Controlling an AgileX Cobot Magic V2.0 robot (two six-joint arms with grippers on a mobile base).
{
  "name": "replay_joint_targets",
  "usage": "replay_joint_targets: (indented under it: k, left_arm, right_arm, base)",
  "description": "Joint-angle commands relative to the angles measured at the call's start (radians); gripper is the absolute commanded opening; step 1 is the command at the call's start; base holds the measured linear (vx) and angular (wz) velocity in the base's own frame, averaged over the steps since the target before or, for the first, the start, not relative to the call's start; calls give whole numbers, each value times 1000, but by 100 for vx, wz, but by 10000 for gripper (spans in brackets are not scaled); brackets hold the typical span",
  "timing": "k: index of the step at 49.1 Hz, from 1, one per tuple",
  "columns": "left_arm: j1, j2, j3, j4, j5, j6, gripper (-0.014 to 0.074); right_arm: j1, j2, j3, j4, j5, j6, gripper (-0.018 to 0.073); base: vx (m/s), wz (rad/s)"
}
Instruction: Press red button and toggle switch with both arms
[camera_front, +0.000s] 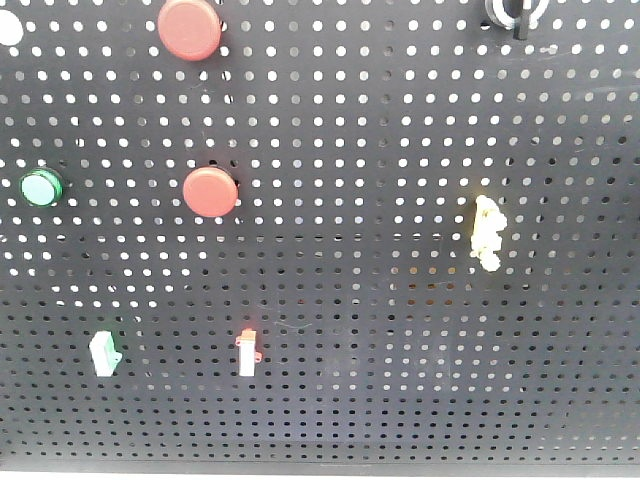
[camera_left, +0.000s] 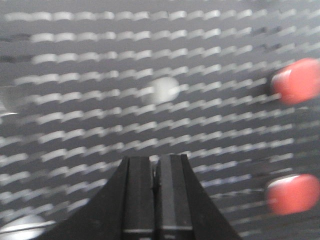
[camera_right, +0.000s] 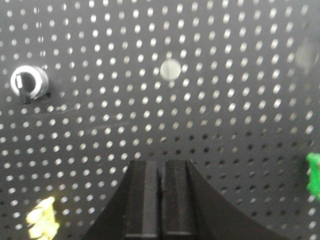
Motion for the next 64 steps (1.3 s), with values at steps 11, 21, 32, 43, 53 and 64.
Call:
replay_joint_targets:
  k: [11, 21, 32, 43, 53, 64]
  left_arm:
    - [-266, 214, -227, -15, -7, 125, 2]
    - [-285, 321, -340, -13, -5, 126, 2]
    - [-285, 397, -434, -5, 4, 126, 2]
    - [-277, 480, -490, 41, 8, 123, 2]
    - [-214, 517, -528, 37, 64, 91, 2]
    - [-217, 452, -528, 14, 130, 60, 2]
  right_arm:
    - [-4, 12, -34, 11, -30, -5, -3]
    - [-4, 12, -34, 11, -29, -5, -3]
    - [-4, 12, -34, 10, -6, -5, -3]
    - [-4, 12, -34, 11, 23, -5, -3]
    - [-4, 12, -34, 11, 30, -5, -3]
    - [-4, 12, -34, 36, 23, 1, -3]
  base:
    - [0, 0]
    - [0, 0]
    - [0, 0]
    - [0, 0]
    - [0, 0]
    - [0, 0]
